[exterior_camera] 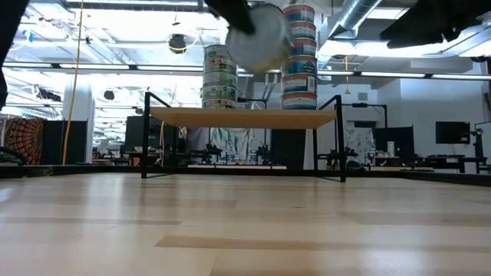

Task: Stack canned seafood by type on shelf
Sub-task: Stack the green tuna can on top of the green tuna can on the shelf

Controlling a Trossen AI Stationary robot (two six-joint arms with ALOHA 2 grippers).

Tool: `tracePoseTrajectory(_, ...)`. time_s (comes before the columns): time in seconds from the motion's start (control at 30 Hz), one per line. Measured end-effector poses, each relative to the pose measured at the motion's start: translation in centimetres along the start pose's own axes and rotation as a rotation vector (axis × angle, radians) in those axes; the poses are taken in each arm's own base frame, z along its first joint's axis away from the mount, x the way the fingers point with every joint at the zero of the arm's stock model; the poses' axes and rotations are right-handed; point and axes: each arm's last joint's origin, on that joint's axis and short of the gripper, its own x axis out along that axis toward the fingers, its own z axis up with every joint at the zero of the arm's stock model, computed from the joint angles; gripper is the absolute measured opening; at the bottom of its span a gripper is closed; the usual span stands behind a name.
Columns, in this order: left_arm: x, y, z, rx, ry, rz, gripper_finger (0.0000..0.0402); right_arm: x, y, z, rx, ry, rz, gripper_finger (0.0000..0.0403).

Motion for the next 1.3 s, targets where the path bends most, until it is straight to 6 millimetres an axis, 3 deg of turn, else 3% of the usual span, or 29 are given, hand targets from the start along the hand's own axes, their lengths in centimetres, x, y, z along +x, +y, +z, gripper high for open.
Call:
tracePoseTrajectory(0.27, -9.2, -0.2, -1.0, -0.131, -0.124, 0.275, 0.0127, -0.3, 0.1, 0.0, -0.003, -0.004, 0.019, 0.0301)
tracePoseTrajectory(0.5, -14.6, 2.8, -3.1, -0.407, -0.263, 0.506, 0.0144, -0.3, 0.1, 0.0, -0.002, -0.004, 0.018, 0.0301)
tracePoseTrajectory(0.7, -18.8, 5.3, -4.8, -0.572, -0.479, 0.523, 0.0133, -0.3, 0.1, 0.0, 0.0, -0.004, 0.018, 0.0301)
tracePoseTrajectory(1.0, -21.5, 8.4, -7.9, -0.756, -0.548, 0.592, 0.0137, -0.3, 0.1, 0.0, -0.002, -0.005, 0.018, 0.0301)
tracePoseTrajectory(1.3, -21.7, 9.4, -8.3, -0.797, -0.65, 0.55, 0.0131, -0.3, 0.1, 0.0, -0.002, -0.007, 0.016, 0.0301)
